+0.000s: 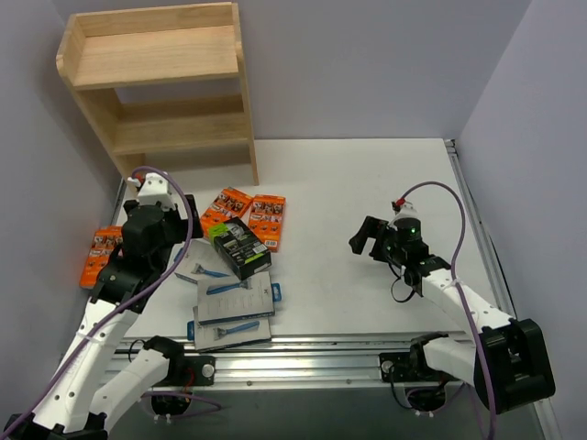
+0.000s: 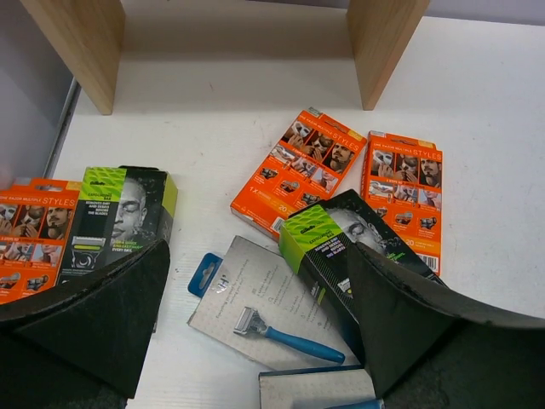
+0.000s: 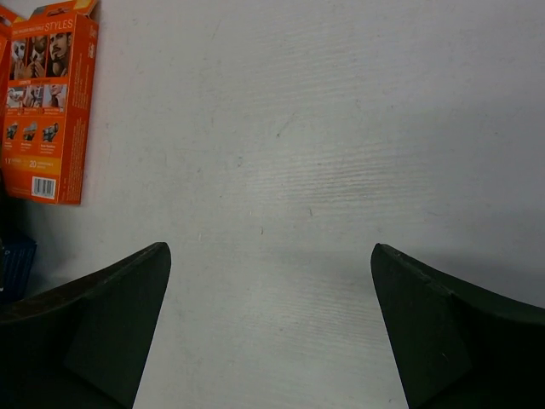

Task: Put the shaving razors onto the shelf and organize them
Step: Grab a shaving razor with the right arm, then pass the shaving razor from the right arm to the left

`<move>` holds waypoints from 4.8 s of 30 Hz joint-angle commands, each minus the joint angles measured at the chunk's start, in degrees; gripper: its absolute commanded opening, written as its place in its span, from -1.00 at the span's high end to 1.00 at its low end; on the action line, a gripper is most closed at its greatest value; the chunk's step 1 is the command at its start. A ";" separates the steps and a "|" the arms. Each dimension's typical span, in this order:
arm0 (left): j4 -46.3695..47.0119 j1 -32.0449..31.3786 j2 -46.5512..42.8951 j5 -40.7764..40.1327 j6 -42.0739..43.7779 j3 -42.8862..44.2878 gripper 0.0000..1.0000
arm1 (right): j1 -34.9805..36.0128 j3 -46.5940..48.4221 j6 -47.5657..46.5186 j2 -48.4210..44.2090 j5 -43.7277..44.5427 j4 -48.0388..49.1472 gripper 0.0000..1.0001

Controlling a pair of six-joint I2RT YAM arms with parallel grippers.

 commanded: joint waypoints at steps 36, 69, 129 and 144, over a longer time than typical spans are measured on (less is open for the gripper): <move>-0.55 -0.14 -4.98 -1.41 -1.28 2.76 -0.88 | 29.02 25.75 10.02 27.66 -8.74 11.44 -1.00; 0.41 -0.14 -6.12 0.53 -0.93 1.97 -0.88 | 33.77 24.44 38.84 47.89 -27.72 47.47 -0.34; 18.67 6.08 9.96 54.38 -21.20 1.01 -0.88 | -0.67 32.00 29.35 21.26 -51.53 26.28 1.00; 46.02 11.55 18.57 67.76 -37.05 -8.92 -0.88 | -2.70 29.18 41.91 21.17 -55.94 44.57 1.00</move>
